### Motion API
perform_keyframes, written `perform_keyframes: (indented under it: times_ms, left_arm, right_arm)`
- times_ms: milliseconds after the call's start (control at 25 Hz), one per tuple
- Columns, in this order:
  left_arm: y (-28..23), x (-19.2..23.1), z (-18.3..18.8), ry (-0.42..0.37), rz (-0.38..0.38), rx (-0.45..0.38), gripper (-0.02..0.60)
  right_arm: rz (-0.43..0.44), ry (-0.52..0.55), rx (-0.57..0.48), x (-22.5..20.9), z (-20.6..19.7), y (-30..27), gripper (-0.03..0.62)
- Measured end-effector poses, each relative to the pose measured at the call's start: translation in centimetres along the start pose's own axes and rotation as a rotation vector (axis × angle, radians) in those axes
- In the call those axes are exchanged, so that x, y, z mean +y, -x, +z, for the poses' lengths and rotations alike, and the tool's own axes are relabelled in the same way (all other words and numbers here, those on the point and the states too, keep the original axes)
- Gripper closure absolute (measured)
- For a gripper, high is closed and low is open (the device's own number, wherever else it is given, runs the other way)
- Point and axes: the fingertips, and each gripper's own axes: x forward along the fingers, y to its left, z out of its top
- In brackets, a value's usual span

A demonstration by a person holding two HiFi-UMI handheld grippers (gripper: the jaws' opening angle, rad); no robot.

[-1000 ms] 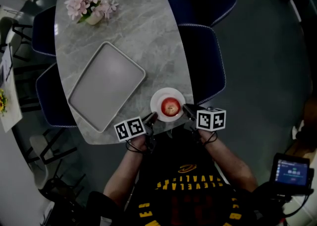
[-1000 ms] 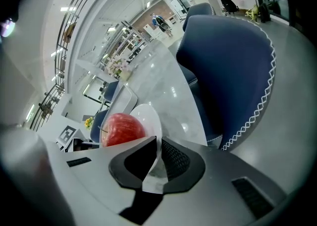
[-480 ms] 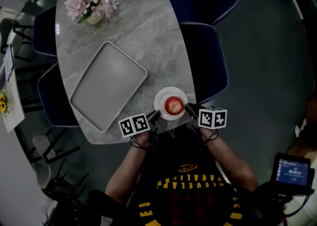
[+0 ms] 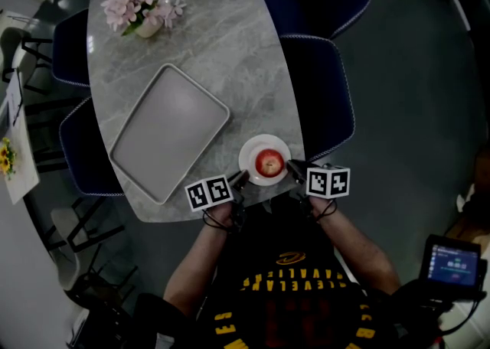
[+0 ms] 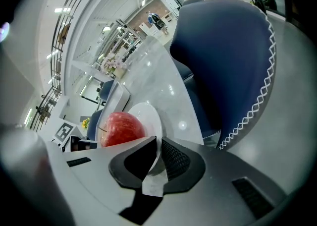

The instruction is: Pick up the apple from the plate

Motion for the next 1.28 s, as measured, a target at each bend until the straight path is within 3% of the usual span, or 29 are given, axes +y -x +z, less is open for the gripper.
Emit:
perform_keyframes:
  times_ms: [1280]
  left_arm:
    - [-0.5,1.0,-0.2,-0.025,0.012,-0.009,0.543]
  right_arm:
    - [-0.018,0.048,-0.009,-0.4,-0.5,-1.1,0.553]
